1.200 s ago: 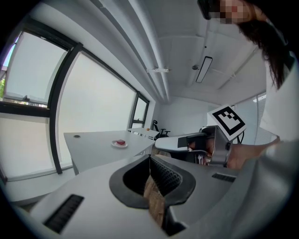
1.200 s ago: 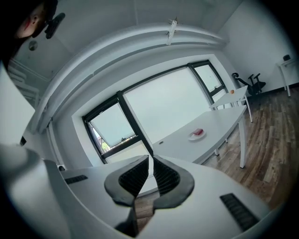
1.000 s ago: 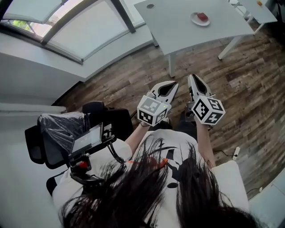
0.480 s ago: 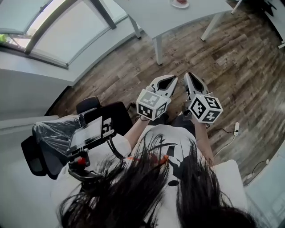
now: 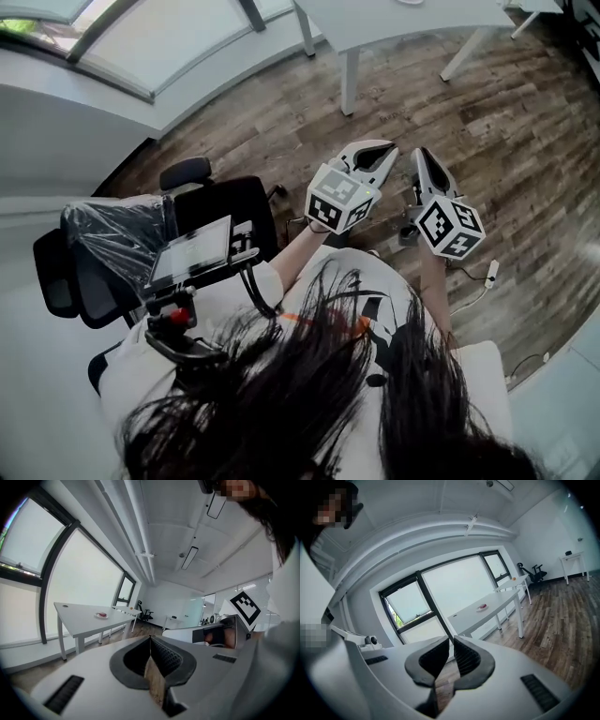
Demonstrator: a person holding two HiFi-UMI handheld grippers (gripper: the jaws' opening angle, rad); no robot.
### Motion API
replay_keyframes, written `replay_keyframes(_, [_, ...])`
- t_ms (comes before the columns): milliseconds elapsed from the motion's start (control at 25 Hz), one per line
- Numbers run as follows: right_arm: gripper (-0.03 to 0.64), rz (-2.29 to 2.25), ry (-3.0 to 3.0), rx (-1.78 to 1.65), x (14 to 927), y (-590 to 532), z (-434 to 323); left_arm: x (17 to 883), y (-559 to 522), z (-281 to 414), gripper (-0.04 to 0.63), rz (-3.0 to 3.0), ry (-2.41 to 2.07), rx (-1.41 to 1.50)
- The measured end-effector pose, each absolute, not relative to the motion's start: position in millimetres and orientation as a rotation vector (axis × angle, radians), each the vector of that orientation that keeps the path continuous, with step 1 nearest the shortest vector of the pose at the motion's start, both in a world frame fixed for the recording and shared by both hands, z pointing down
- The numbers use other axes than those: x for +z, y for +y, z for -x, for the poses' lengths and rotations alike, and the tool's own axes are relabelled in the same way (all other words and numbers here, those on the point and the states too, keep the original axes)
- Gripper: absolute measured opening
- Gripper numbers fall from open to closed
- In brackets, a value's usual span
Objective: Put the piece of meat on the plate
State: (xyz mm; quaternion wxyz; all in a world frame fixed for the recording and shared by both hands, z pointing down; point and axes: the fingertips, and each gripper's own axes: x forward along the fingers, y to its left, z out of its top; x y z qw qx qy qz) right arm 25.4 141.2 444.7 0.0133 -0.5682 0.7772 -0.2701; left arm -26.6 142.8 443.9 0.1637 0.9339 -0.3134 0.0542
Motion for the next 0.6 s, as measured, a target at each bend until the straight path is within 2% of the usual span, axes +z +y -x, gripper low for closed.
replay_keyframes(600, [0.04, 1.614, 2.529, -0.852, 454, 270, -67, 459, 285, -16, 0.006, -2.632, -1.061, 0.216])
